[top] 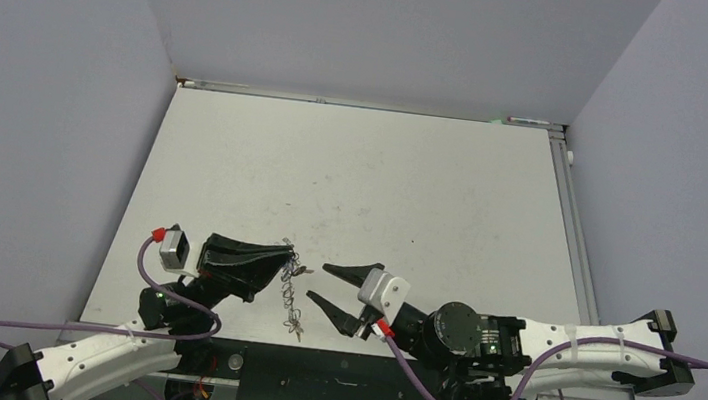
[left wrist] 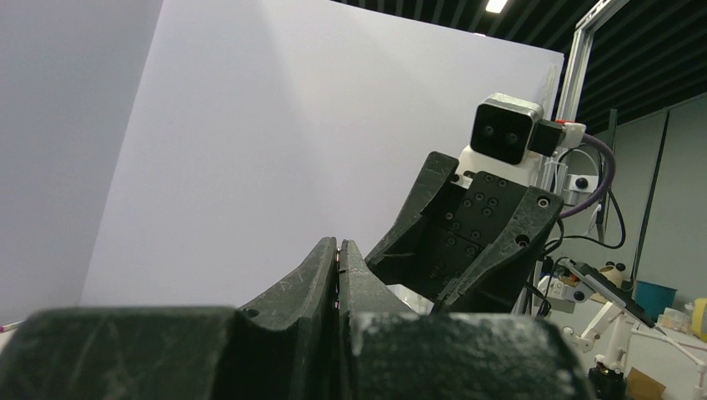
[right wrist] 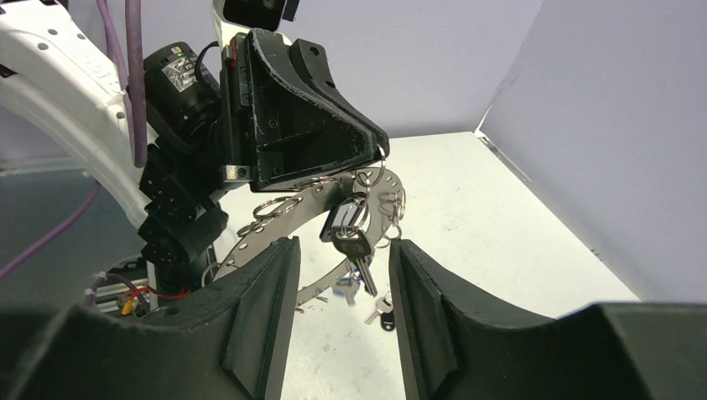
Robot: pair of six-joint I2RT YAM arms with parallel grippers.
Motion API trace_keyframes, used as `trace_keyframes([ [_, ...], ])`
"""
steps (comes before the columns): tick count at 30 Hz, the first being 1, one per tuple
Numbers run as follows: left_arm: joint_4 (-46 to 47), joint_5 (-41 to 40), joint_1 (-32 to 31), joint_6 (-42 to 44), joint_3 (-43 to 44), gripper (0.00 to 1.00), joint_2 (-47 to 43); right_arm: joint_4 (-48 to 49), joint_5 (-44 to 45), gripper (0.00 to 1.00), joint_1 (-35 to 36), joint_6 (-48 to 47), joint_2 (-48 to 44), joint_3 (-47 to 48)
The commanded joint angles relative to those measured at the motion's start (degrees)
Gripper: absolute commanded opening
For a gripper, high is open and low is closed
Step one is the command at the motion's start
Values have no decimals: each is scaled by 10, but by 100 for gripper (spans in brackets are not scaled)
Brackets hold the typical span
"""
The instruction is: Put the keys on the keyring
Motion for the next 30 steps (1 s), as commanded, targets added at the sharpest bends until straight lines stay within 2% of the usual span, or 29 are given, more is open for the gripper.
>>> trace_keyframes([
  [1,49,13,-3,-11,14,0,10,10,-13,44,-10,43,-23,-25],
  [7,71,25,-3,-23,18,0,29,21,-33,45,-38,63,-9,-43],
  [17,91,49,-3,-33,24,0,49,35,-115,48,-106,78,0,-44],
  [30,115,55,-8,-41,36,0,77,31,-204,47,-122,83,24,-42],
])
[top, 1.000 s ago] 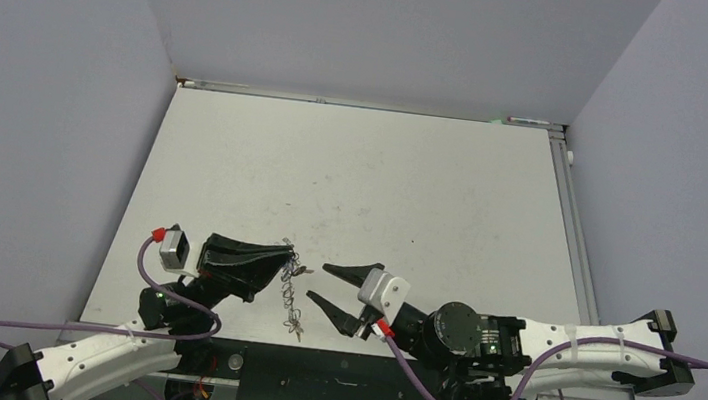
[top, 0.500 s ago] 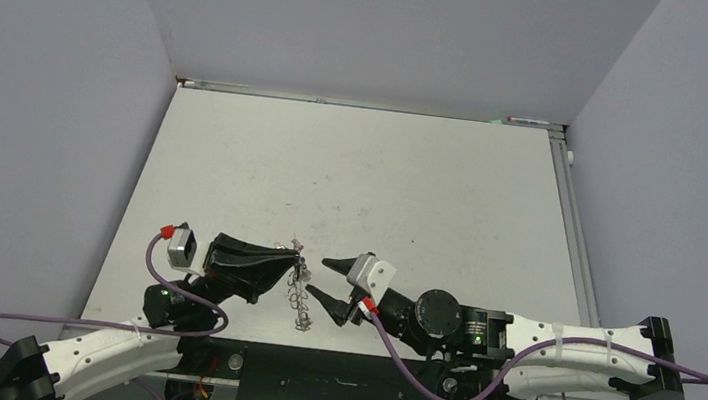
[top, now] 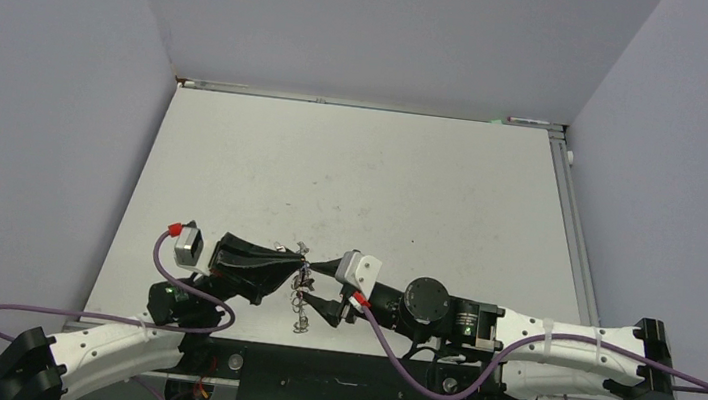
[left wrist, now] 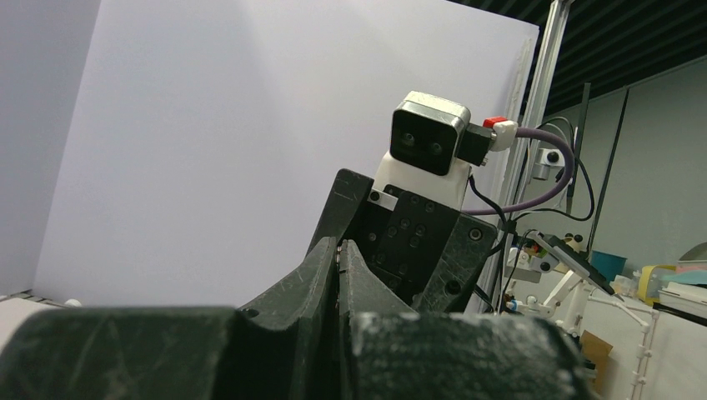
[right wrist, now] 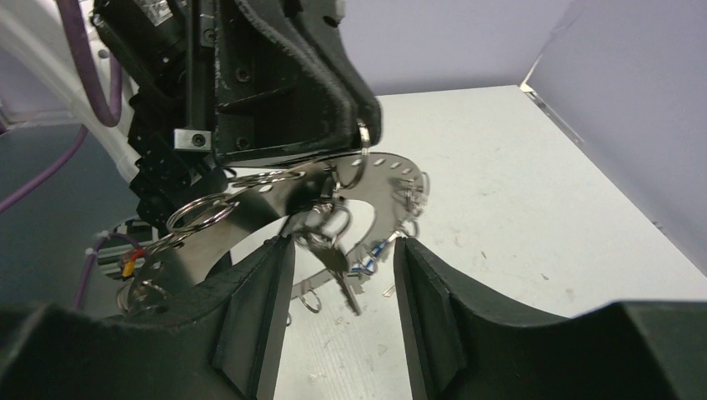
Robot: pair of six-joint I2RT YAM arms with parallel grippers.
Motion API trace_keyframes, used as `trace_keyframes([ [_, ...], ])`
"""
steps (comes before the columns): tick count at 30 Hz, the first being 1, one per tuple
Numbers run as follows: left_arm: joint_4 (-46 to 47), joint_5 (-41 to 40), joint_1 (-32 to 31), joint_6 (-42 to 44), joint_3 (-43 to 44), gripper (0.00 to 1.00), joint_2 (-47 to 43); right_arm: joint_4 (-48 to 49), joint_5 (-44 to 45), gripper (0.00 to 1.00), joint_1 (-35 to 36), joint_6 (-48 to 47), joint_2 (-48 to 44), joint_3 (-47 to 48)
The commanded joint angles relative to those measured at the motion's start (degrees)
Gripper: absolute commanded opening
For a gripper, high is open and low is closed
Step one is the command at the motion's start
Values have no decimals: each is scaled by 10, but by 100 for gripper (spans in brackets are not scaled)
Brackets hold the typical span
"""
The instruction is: Put the keys on the keyring
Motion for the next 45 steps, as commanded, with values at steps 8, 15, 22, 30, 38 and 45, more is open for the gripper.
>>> trace_keyframes([
  [8,59,8,-8,-17,34,0,3,22,-37,45,-28,-8,-11,0],
  [15,64,11,-8,-20,37,0,9,19,-67,34,-34,-15,-16,2],
  [22,80,13,-12,-23,41,0,24,5,-87,34,-36,-16,-14,2],
  [30,85,16,-15,-22,43,0,33,-10,-83,6,-36,-17,-19,4],
  [38,78,19,-19,-20,42,0,30,-63,-23,5,-36,-39,-39,37],
  [45,65,21,-21,-15,41,0,26,-131,-4,5,-35,-64,-30,92],
])
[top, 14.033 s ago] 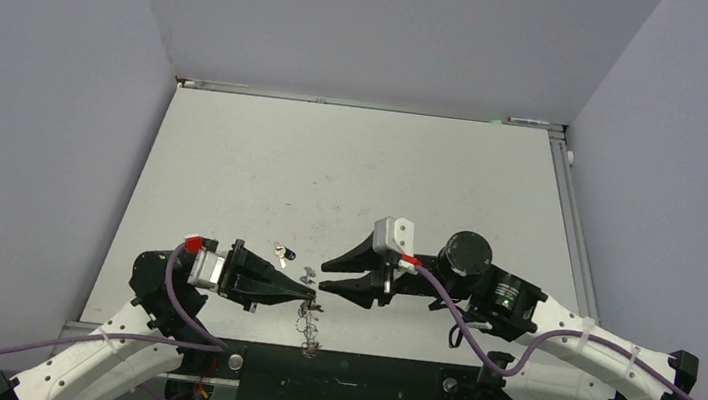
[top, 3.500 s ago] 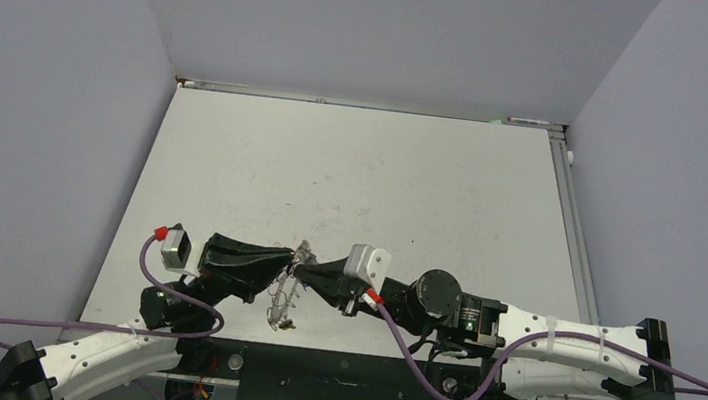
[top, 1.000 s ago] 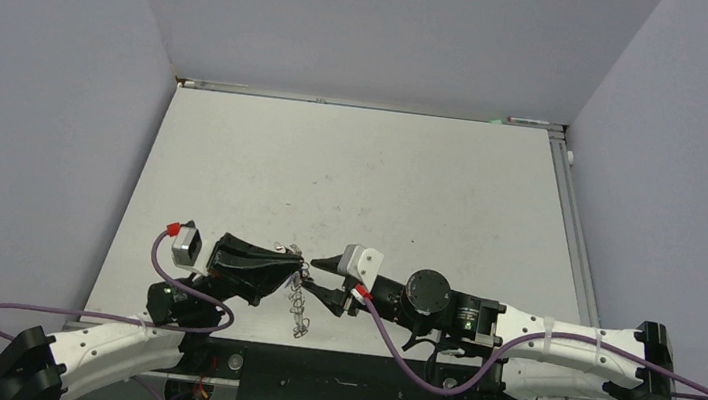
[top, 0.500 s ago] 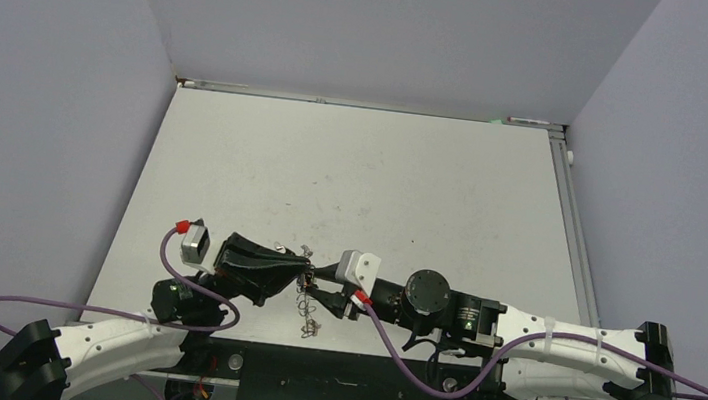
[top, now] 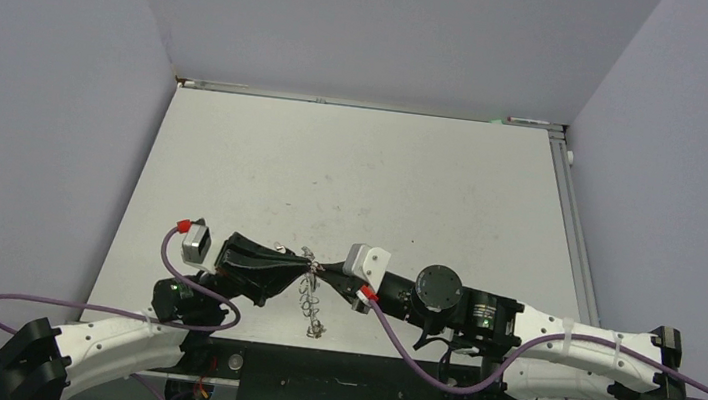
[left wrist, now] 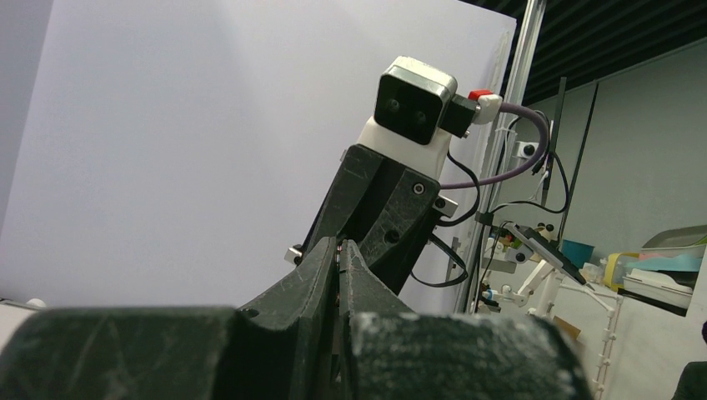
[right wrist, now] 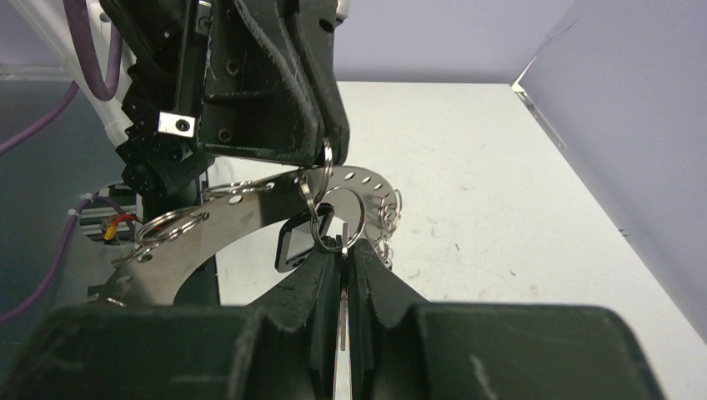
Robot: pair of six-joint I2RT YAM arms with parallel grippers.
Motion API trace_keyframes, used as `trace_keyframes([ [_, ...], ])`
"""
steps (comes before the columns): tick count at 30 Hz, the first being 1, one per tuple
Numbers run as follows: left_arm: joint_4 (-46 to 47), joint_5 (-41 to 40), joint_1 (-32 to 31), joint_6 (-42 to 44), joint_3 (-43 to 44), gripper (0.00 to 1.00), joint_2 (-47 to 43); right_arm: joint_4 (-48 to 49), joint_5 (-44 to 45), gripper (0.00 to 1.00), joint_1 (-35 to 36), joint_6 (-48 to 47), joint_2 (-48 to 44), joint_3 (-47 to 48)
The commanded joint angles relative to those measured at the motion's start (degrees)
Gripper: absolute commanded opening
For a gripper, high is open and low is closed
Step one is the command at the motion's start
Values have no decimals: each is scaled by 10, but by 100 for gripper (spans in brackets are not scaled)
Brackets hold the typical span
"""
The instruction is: Put the keys on the keyring
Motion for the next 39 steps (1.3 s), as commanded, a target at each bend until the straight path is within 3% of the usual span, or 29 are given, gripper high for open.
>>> trace_keyframes([
  [1,43,5,-5,1,25,0,-8,-42,28,5,-2,-22,-1,55],
  [13,0,-3,-8,28,22,0,-24,-104,50,5,11,-39,13,111],
  [23,-59,-26,-8,45,20,0,-54,-121,153,5,61,-67,12,136],
  [24,-68,-27,-8,48,21,6,-58,-123,151,5,61,-68,13,138],
  [27,-85,-29,-8,54,20,43,-74,-128,151,5,65,-72,18,145],
  [30,-101,-32,-8,59,19,71,-93,-136,159,5,68,-78,29,155],
  [33,-139,-35,-8,72,21,81,-122,-152,167,5,70,-87,40,171],
  [39,-332,-23,-8,154,67,83,-215,-170,179,5,73,-97,52,189],
])
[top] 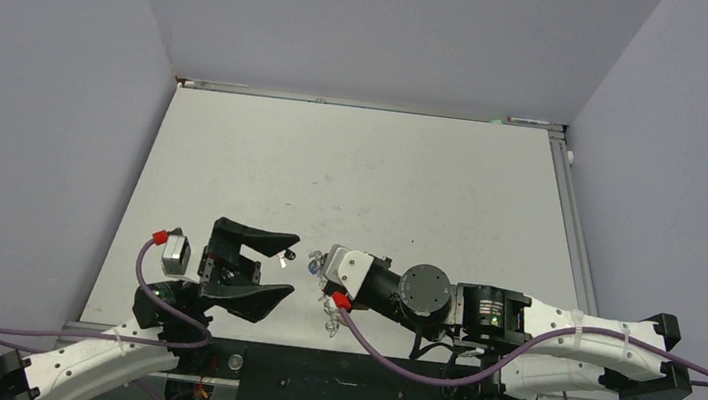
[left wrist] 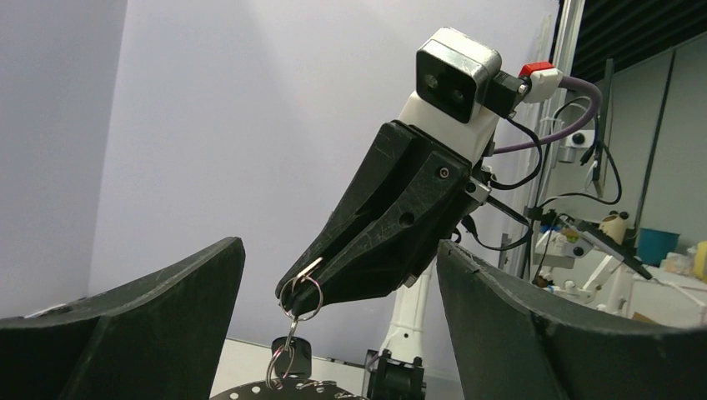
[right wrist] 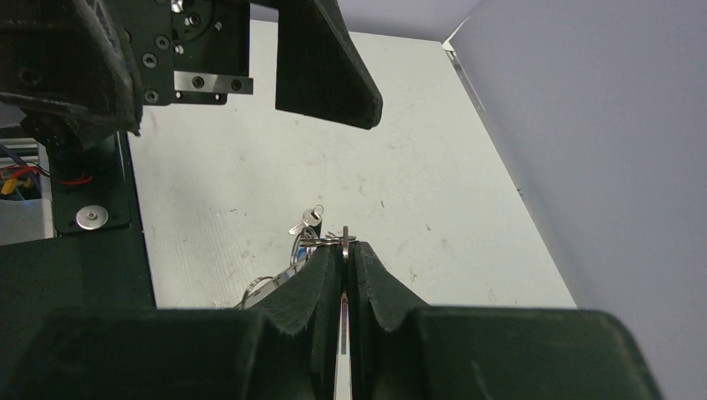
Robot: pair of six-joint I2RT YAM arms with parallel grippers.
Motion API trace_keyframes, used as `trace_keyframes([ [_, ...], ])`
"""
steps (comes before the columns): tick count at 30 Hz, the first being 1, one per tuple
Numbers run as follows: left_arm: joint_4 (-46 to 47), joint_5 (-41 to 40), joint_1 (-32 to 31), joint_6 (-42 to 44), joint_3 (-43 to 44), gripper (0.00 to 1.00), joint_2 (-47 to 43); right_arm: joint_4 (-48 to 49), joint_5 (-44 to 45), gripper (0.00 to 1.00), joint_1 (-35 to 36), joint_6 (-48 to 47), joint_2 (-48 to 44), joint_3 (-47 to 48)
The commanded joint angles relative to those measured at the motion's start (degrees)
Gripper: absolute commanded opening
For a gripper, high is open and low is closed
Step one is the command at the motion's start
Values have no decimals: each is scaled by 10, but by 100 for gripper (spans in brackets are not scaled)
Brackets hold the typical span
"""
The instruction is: Put the keys on the keyring
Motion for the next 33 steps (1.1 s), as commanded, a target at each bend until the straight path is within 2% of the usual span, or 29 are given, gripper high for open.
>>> trace_keyframes([
  [1,-175,5,-2,81,66,83,-66,11,29,5,8,-16,-1,38],
  [6,-412,-20,-2,204,143,88,-138,4,45,5,10,-17,8,39],
  [7,-461,-30,-2,229,161,99,-147,3,50,5,10,-17,11,39],
  [10,-578,-73,-2,314,201,96,-170,0,64,5,10,-17,19,39],
  [14,-667,-172,-2,411,203,96,-186,2,98,5,12,-17,32,40],
  [18,-679,-314,1,423,158,96,-189,12,151,5,11,-19,53,46],
  [24,-698,-342,22,409,141,96,-187,31,205,5,-9,-33,91,59],
  [29,-686,-333,25,407,123,96,-214,59,195,5,-78,-21,119,70],
  [33,-680,-340,34,408,112,96,-237,45,187,5,-122,-4,163,110],
])
